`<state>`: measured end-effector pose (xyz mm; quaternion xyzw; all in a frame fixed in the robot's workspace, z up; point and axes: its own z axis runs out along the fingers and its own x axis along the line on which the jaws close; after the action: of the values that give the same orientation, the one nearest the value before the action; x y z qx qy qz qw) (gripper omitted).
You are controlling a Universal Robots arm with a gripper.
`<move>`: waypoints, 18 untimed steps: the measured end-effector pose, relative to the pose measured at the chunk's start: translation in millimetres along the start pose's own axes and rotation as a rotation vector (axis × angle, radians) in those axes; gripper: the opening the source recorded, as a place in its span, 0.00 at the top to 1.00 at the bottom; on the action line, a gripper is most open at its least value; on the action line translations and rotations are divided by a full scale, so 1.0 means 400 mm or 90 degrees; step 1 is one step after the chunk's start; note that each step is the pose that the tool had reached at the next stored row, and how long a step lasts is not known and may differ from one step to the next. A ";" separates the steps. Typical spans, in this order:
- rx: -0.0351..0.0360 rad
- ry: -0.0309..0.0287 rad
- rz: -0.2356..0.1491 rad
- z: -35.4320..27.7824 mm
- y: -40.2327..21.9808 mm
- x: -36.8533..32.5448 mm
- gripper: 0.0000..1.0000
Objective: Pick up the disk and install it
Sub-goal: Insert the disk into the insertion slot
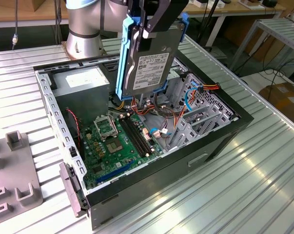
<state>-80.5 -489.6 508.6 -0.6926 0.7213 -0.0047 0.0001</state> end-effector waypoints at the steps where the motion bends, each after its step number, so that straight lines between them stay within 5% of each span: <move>1: 0.0000 0.0000 0.000 0.000 -0.005 0.000 0.63; 9: 0.0000 0.0000 0.000 0.001 -0.044 0.000 0.63; 18: 0.0000 0.0000 0.000 0.001 -0.049 0.026 0.63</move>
<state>-61.4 -500.7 508.2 -0.6926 0.7213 -0.0047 0.0001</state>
